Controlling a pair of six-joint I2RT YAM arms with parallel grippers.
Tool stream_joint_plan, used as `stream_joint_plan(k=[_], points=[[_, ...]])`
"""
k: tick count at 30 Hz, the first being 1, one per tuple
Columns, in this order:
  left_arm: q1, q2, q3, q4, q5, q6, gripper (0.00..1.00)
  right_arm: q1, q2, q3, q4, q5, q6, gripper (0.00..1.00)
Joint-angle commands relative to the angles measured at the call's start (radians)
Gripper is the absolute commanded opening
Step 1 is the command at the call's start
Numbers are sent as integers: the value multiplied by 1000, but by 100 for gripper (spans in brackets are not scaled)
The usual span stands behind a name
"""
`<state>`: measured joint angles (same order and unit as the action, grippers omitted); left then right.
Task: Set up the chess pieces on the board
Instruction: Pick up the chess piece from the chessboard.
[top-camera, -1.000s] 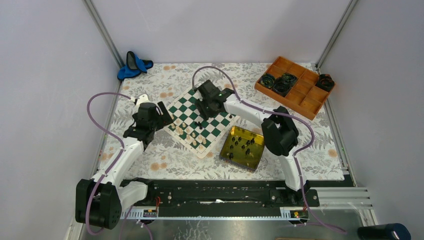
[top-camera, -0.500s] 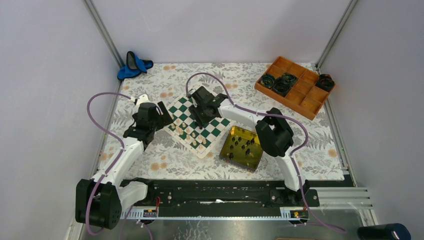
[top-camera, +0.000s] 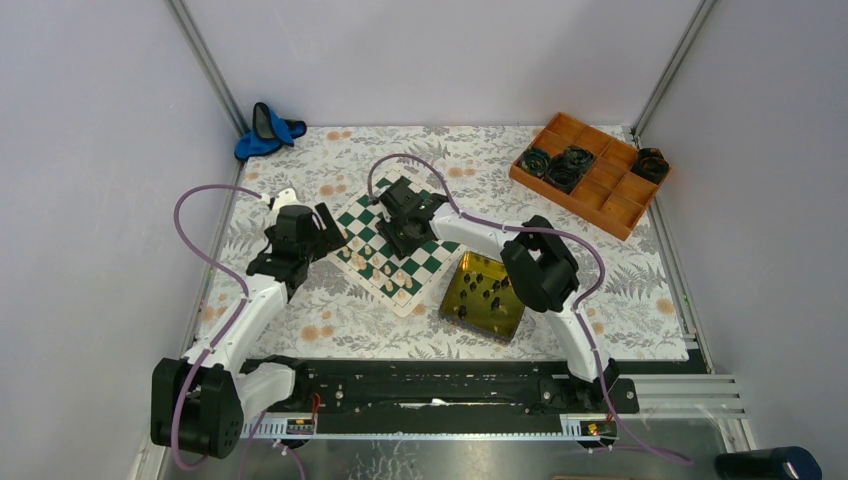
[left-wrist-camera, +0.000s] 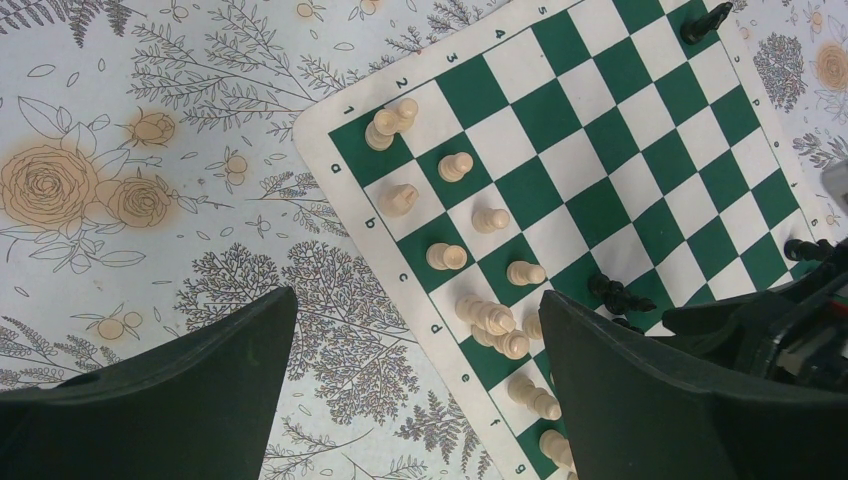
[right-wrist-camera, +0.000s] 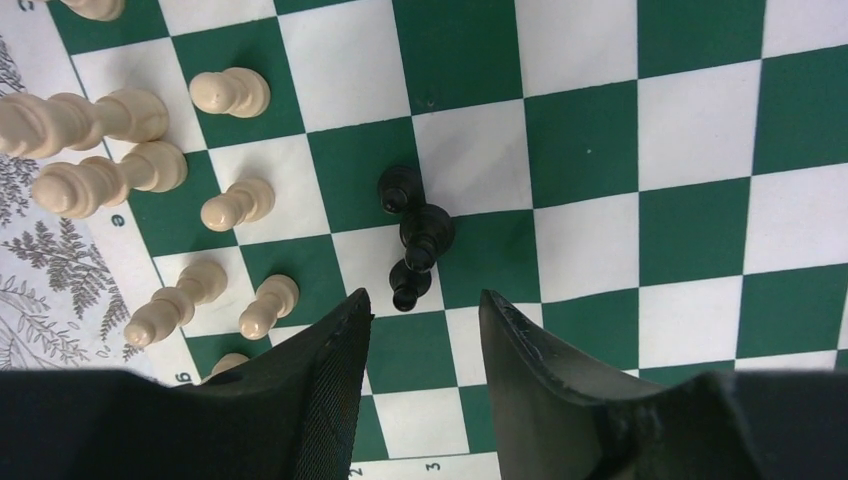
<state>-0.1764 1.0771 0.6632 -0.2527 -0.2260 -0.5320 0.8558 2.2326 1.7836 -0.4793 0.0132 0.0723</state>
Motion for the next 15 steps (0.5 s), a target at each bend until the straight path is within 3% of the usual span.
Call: stream_joint_plan(k=[1,8,15], points=[[-5,-10,3,63,-4,15,99,13,12,45,13,-12,2,50],[-6,-5,2,67,-3,15,99,14,23,53,15,-12,-3,42],[-4,2,10,67,-4,22,99,13,34,83,9,-12,-7,40]])
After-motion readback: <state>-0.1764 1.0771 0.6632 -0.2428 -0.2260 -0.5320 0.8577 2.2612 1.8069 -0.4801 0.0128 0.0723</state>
